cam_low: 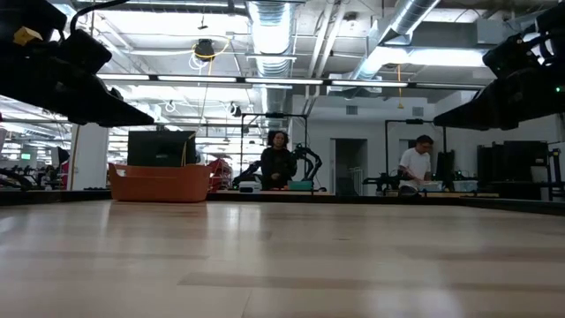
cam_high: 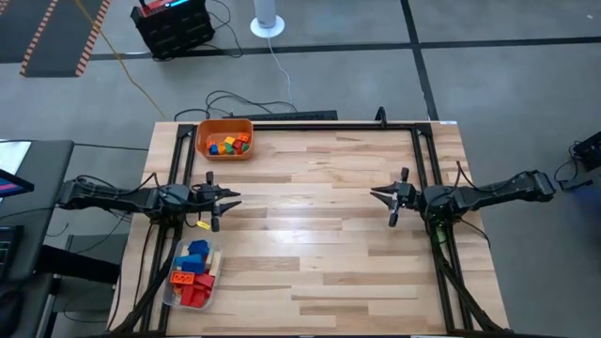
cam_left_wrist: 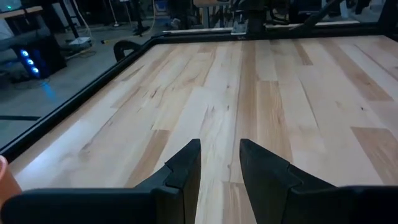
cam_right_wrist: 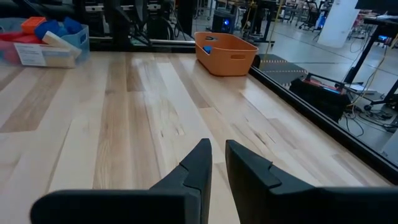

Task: Sort blocks by size
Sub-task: Return to Home Position

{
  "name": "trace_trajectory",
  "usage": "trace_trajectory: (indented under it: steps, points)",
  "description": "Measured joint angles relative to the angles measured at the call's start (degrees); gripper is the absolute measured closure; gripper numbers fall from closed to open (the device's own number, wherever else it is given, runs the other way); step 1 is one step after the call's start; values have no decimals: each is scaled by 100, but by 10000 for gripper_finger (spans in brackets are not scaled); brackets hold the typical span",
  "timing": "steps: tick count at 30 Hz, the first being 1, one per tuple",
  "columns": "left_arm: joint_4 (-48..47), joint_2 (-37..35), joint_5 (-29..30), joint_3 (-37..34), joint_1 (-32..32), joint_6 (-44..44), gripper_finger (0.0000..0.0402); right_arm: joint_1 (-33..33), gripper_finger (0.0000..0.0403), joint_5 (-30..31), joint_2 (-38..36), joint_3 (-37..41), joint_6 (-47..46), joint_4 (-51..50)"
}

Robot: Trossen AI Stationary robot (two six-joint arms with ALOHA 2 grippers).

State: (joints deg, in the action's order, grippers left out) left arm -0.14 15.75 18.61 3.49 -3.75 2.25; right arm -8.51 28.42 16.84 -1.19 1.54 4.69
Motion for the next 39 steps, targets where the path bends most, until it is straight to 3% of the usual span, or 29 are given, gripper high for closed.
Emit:
trace_trajectory:
  steps: [39]
  points:
    - [-33,0,0,-11,0,21,297,-1,317,-4,0,-11,-2,0]
